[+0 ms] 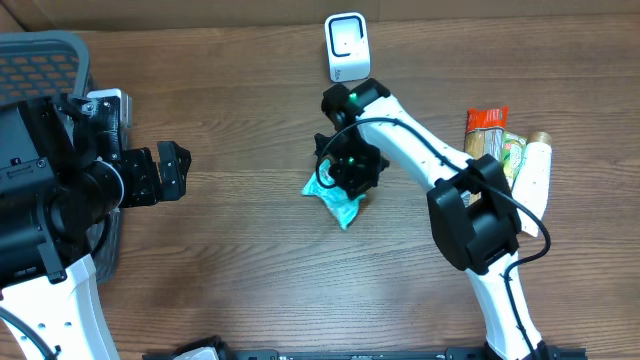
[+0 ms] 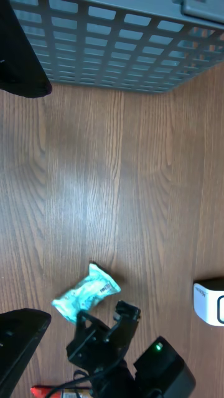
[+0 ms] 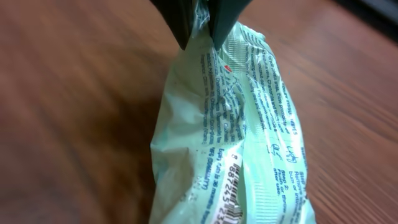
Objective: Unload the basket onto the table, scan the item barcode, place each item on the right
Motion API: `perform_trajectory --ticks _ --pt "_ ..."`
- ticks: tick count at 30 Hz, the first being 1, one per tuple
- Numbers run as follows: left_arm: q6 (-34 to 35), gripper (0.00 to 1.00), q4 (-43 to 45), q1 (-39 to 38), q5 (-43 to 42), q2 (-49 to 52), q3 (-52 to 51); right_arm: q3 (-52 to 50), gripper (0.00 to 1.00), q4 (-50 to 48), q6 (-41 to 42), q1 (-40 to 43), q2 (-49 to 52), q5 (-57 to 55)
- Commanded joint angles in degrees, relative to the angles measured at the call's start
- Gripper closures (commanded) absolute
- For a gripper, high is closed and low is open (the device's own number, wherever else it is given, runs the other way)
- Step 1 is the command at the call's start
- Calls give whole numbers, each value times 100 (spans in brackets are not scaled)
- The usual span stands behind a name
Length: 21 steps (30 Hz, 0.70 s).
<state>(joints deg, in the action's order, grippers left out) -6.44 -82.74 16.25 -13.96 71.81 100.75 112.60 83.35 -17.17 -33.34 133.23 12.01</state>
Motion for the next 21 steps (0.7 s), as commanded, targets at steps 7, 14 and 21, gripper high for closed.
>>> perform_trajectory --ticks 7,14,21 --pt "-107 0 11 22 -52 20 -22 225 81 -420 -201 662 -262 -1010" --pt "-107 0 11 24 -52 20 -22 905 72 -376 868 1001 -306 376" --pt "-107 0 9 22 -52 20 -22 706 90 -872 2057 789 -319 1565"
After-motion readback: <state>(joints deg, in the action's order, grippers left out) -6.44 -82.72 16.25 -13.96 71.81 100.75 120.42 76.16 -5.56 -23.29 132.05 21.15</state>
